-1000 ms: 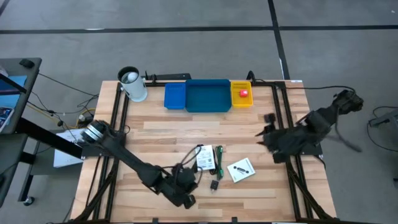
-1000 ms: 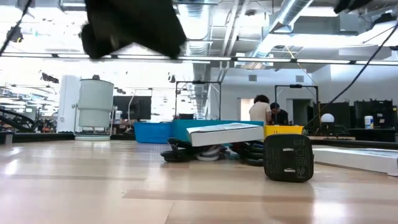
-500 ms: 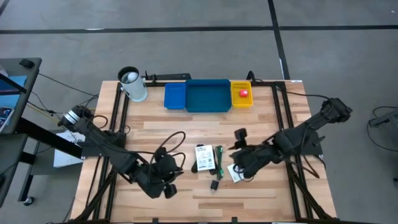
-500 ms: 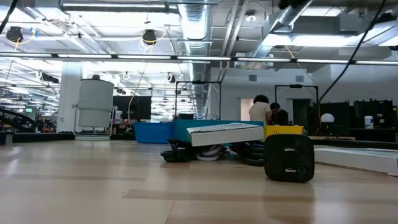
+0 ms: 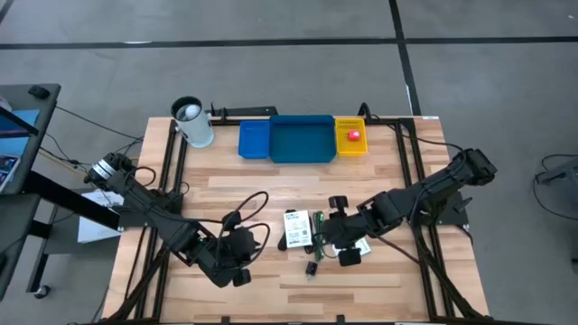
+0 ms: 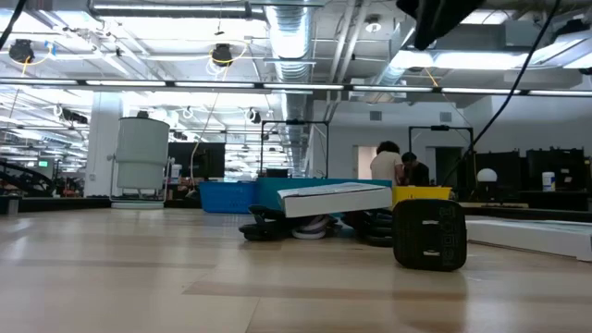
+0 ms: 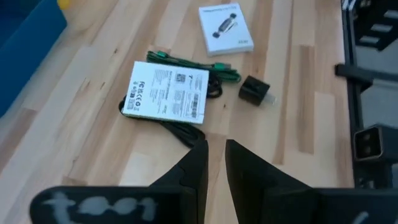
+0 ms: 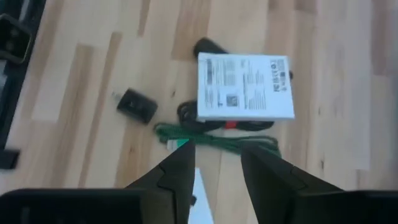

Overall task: Pick and place items into bin
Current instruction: Put the black charger adapter into the yellow basket

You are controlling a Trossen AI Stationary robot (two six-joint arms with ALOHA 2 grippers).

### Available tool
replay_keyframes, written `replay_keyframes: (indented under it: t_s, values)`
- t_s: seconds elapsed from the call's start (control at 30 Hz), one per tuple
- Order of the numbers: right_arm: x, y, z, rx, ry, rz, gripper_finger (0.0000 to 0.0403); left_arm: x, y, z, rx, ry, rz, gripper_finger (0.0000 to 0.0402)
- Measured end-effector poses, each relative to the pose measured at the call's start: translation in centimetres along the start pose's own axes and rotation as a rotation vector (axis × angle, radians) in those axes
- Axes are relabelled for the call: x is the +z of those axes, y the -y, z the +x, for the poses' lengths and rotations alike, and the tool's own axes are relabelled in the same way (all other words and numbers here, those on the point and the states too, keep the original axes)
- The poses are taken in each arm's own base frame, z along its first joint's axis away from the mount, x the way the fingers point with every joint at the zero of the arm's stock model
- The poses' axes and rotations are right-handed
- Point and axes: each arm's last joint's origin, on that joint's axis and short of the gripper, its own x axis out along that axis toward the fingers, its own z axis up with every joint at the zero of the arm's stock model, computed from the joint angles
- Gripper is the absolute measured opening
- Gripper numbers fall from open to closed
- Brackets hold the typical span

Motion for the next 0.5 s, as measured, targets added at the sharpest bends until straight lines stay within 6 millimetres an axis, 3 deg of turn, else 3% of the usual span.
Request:
replay_keyframes:
  t_s: [0.27, 0.5]
  values:
    - [-0.48, 0.53, 0.08, 0.097, -0.069, -0.120, 0.0197, -0.42, -0.49, -0.01, 0.056, -0.028, 0.045, 0.0043]
    - [-0.54, -0.11, -0.04, 0.035, -0.052, -0.391, 0.0250, -0.69, -0.72, -0.05, 0.074, -0.056, 0.097, 0.0043]
